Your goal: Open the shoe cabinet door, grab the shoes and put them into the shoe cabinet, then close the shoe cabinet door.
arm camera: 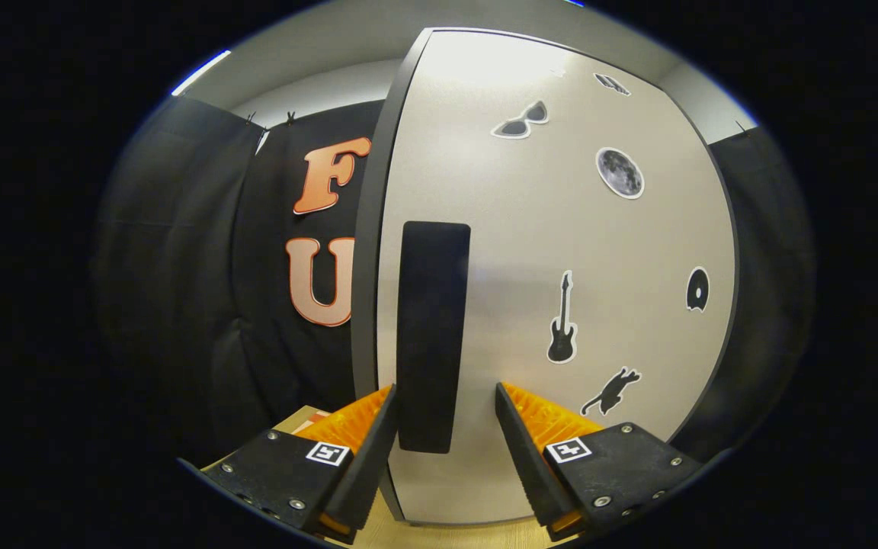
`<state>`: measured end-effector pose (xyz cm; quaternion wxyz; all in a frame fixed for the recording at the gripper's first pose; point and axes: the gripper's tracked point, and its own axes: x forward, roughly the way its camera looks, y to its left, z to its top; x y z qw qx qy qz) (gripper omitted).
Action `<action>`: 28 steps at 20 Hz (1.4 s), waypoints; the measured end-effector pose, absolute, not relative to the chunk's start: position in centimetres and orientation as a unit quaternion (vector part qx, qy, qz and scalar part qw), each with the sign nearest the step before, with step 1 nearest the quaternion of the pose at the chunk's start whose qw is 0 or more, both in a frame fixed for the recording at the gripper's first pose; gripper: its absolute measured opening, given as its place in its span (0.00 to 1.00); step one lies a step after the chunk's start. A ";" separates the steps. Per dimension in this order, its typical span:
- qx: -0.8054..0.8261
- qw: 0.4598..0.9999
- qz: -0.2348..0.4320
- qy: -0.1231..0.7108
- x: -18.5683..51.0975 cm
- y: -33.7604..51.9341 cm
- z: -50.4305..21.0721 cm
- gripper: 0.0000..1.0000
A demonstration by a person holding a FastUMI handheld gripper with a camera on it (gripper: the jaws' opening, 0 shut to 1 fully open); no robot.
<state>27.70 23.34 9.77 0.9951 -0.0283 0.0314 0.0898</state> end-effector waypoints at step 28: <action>-0.010 0.999 0.030 0.011 7.8 10.9 15.2 0.88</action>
